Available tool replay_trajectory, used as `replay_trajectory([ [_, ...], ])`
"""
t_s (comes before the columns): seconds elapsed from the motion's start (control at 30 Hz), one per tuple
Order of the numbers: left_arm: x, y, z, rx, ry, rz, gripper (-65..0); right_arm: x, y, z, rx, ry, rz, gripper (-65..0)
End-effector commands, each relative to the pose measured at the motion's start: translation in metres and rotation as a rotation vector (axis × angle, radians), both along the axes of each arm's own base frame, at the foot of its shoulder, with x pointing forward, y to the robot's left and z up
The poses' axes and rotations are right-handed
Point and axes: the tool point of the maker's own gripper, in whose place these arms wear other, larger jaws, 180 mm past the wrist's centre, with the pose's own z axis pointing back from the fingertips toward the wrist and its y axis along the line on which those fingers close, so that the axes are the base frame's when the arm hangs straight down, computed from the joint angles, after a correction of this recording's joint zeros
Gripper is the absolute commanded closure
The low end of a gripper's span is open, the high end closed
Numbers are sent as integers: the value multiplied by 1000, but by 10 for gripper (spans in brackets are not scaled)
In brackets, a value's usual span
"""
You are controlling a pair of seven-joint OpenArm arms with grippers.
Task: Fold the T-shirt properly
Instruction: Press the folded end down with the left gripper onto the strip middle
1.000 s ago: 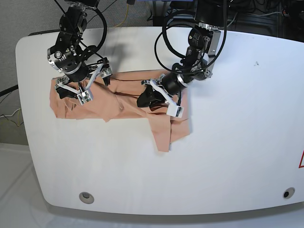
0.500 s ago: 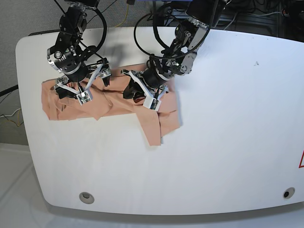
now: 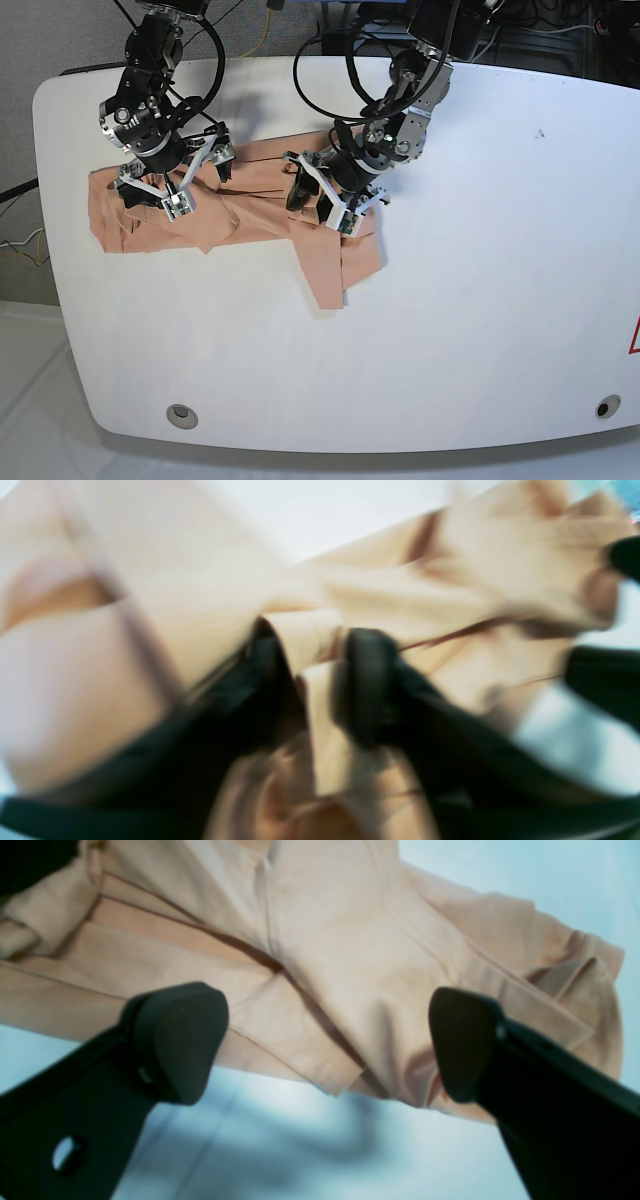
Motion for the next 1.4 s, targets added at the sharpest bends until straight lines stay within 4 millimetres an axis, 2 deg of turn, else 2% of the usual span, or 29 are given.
replay_trajectory([
  [0.0,14,6,16,0,-54,20,-439,9,1,12,2,-49,8,-650],
  [0.07,15,7,20,-4,-65,21,-519,9,2,13,2,-51,9,-650],
  [0.13,16,9,25,-1,-82,20,-538,9,2,12,3,-49,9,-650],
  [0.4,22,15,51,14,-170,12,-519,9,2,12,3,-49,9,-650],
  [0.53,25,17,58,60,-214,3,-519,9,2,12,3,-49,9,-650],
  [0.9,27,22,53,183,-268,-21,-518,8,2,11,3,-46,9,-650],
  [1.1,18,7,52,216,-290,-82,-512,8,6,11,16,-48,7,-650],
  [1.2,13,-3,53,224,-316,-115,-440,8,7,11,21,-48,6,-650],
  [1.37,12,-9,59,226,-362,-133,-201,8,8,10,22,-46,5,-650],
])
